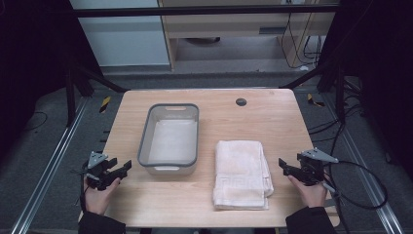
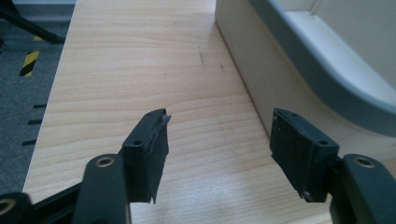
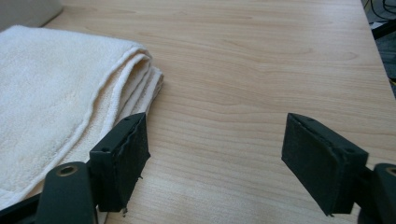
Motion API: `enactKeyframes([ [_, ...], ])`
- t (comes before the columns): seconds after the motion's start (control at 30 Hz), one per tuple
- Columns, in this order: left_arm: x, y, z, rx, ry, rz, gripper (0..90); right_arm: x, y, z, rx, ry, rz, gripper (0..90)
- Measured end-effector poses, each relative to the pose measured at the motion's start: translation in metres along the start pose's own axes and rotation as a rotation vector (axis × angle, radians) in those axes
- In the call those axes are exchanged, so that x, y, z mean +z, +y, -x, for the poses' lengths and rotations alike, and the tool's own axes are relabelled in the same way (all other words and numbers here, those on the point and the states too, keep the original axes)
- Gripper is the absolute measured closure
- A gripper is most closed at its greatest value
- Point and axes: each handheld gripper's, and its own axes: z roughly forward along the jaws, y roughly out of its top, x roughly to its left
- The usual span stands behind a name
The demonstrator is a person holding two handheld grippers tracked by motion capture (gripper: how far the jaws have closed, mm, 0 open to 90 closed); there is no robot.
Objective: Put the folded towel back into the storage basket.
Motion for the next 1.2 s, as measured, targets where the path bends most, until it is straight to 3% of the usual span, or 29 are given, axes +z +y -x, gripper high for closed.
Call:
enactKeyframes([
  [0.2, -0.008, 0.004, 0.005, 0.004, -0.036, 0.045, 41.0, -0.005, 0.002, -0.001, -0.01, 0.0, 0.024, 25.1],
  [0.33, -0.01, 0.006, 0.006, 0.012, -0.065, 0.045, 40.9, -0.008, 0.004, -0.003, -0.001, 0.011, 0.033, 28.0],
  [0.9, -0.018, 0.024, 0.014, 0.01, -0.109, 0.103, 40.5, -0.015, 0.016, -0.005, -0.003, 0.036, 0.065, 35.4],
  [1.2, -0.021, 0.038, 0.021, 0.023, -0.124, 0.123, 40.0, -0.022, 0.031, -0.005, 0.003, 0.057, 0.102, 36.7],
])
